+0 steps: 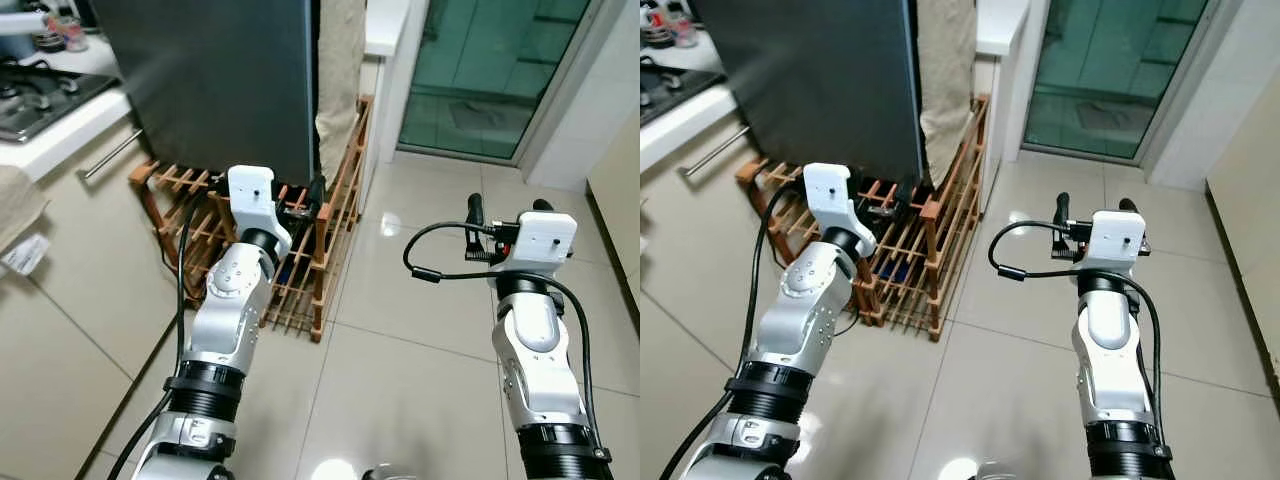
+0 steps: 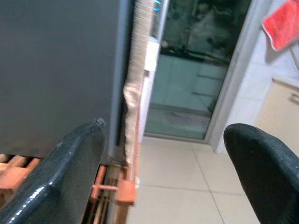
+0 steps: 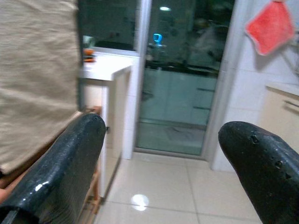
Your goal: Restocking fridge
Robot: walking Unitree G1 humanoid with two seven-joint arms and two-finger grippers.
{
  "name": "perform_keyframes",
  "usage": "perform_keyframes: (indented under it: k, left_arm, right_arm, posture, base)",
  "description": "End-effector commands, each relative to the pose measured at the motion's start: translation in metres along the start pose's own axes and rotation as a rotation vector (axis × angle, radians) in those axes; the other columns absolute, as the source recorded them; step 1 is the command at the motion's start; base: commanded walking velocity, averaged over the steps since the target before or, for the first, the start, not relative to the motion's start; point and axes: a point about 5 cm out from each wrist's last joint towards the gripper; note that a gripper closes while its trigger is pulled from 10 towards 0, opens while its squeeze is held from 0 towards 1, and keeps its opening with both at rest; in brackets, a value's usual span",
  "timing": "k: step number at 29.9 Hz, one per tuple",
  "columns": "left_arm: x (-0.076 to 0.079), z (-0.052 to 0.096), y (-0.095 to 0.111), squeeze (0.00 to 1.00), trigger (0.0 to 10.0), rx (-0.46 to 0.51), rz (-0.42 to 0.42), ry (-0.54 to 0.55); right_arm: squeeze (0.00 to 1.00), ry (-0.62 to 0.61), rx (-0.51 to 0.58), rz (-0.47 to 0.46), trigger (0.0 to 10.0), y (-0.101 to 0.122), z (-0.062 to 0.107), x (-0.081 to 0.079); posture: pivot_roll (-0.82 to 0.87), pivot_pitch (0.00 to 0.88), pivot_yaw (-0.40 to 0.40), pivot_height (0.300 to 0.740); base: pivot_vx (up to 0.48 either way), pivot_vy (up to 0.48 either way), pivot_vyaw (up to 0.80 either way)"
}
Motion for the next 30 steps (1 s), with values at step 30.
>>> perform_keyframes:
  k: [30]
  left_arm:
    - [-0.004,0.006,-0.007,0.0,10.0,-0.02,0.008,-0.042]
  right_arm:
    - [0.51,0.041,-0.038,-0.029,10.0,-0.007,0.001,-0.012]
  posture:
    - [-0.15,0.033,0.041,0.732]
  base:
    - [0.254,-0.123,0.0]
Point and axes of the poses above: a point about 5 cm out from each wrist's last joint towards the gripper, its own z axis pointing back from the gripper into the wrist, its own y axis along the axis of the wrist's last joint, x = y × z, and after that the axes turned 15 degrees about -z, right-handed
